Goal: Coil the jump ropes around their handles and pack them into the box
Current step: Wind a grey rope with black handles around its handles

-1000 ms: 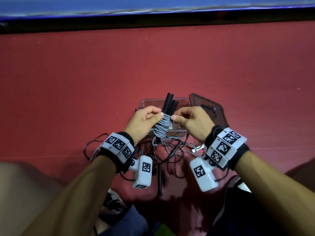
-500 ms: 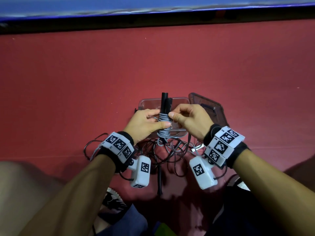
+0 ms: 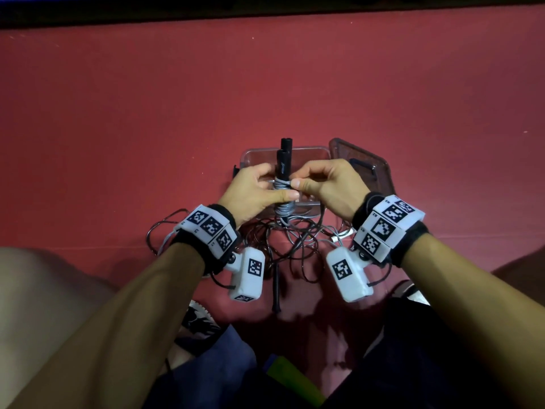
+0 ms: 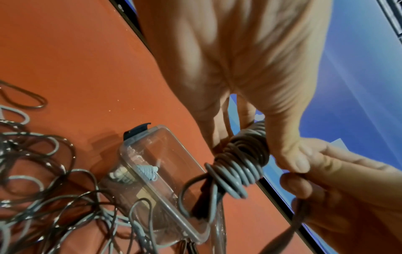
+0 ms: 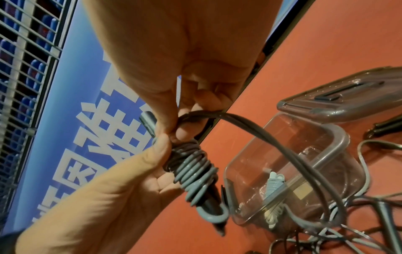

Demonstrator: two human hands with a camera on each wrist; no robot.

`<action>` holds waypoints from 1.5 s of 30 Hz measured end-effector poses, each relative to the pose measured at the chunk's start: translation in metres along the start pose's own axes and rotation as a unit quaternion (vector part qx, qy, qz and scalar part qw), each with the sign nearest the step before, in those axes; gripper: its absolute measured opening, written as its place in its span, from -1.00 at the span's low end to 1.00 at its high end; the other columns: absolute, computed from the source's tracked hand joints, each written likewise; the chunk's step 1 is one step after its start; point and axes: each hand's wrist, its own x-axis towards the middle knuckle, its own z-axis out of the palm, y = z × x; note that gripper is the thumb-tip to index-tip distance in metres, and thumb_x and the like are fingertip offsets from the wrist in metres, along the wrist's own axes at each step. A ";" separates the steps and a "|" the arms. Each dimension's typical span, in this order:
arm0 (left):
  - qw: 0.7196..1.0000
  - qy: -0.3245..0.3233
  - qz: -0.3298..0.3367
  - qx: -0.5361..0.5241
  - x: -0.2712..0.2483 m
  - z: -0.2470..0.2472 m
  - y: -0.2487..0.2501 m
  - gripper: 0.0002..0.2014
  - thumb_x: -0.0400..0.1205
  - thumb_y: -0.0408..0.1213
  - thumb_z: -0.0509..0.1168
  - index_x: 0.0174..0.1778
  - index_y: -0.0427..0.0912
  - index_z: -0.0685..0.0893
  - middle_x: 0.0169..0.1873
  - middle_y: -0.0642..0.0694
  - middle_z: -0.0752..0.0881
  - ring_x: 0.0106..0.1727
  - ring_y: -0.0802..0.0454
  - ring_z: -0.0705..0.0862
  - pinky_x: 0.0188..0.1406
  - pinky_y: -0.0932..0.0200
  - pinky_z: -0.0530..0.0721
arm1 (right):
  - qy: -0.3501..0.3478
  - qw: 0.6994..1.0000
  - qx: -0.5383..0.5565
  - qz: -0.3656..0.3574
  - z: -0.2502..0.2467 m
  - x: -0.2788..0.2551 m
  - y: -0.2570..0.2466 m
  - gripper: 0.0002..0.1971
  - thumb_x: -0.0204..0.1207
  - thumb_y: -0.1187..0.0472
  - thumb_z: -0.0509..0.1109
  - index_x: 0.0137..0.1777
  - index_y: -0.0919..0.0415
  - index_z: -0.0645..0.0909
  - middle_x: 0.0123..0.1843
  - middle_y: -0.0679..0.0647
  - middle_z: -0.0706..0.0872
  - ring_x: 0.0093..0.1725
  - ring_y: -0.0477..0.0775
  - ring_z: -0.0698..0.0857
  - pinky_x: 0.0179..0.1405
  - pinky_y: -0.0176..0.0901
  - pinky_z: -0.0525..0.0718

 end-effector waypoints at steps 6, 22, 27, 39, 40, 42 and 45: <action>0.999 0.016 0.015 0.026 -0.001 -0.001 0.000 -0.70 0.57 -0.46 0.52 0.22 -0.17 0.79 0.09 -0.13 0.86 0.19 -0.03 0.82 0.29 0.09 0.73 | 0.062 0.994 -0.088 0.008 -0.002 0.001 0.007 -0.68 0.41 -0.22 0.55 -0.18 0.04 0.73 -0.31 0.03 0.80 -0.29 0.13 0.77 -0.19 0.04 0.75; 1.000 0.015 0.002 -0.003 0.003 -0.002 0.007 -0.73 0.76 -0.54 0.18 0.28 -0.23 0.66 0.06 -0.18 0.82 0.03 0.03 0.80 0.10 0.10 0.72 | 0.013 0.996 -0.090 -0.001 -0.004 -0.002 -0.003 -0.82 0.68 0.12 0.40 0.11 0.14 0.80 -0.09 0.12 0.85 -0.13 0.18 0.79 0.00 0.04 0.76; 0.999 0.049 0.019 -0.006 0.005 -0.001 0.008 -0.77 0.76 -0.53 0.21 0.17 -0.09 0.57 -0.02 -0.18 0.78 -0.08 0.02 0.76 -0.08 0.15 0.73 | 0.054 0.998 -0.008 0.028 -0.008 0.000 -0.007 -0.86 0.54 0.09 0.55 -0.06 0.13 0.87 -0.19 0.20 0.86 -0.14 0.35 0.81 0.03 0.15 0.80; 0.993 0.027 0.040 0.105 -0.002 0.004 0.014 -0.49 0.45 -0.29 0.65 0.25 0.18 0.67 0.18 0.00 0.59 0.07 0.31 0.77 0.27 0.32 0.68 | 0.032 0.996 -0.083 0.012 -0.008 -0.001 -0.003 -0.80 0.61 0.14 0.40 -0.15 0.16 0.81 -0.30 0.08 0.83 -0.24 0.20 0.78 0.00 0.24 0.76; 0.991 0.035 0.051 0.122 -0.003 0.005 0.014 -0.49 0.43 -0.27 0.66 0.21 0.22 0.67 0.16 -0.02 0.58 0.06 0.29 0.77 0.24 0.34 0.67 | 0.020 0.997 -0.078 0.012 -0.007 -0.002 -0.004 -0.82 0.61 0.19 0.38 -0.11 0.14 0.83 -0.26 0.11 0.84 -0.20 0.23 0.78 0.03 0.23 0.76; 0.988 0.039 0.064 0.135 -0.004 0.005 0.011 -0.56 0.42 -0.23 0.68 0.14 0.22 0.74 0.11 -0.09 0.63 0.06 0.11 0.81 0.23 0.27 0.70 | 0.005 0.997 -0.075 0.013 -0.007 -0.004 -0.008 -0.80 0.61 0.27 0.38 0.00 0.08 0.85 -0.19 0.15 0.86 -0.18 0.18 0.77 0.05 0.12 0.75; 0.993 0.024 0.047 0.109 -0.004 0.002 0.011 -0.64 0.48 -0.23 0.64 0.16 0.14 0.79 0.09 -0.10 0.82 0.08 0.02 0.84 0.23 0.15 0.75 | 0.001 0.998 -0.059 0.014 -0.008 -0.005 -0.014 -0.84 0.62 0.27 0.43 0.06 0.09 0.84 -0.12 0.23 0.86 -0.17 0.14 0.77 0.09 0.08 0.74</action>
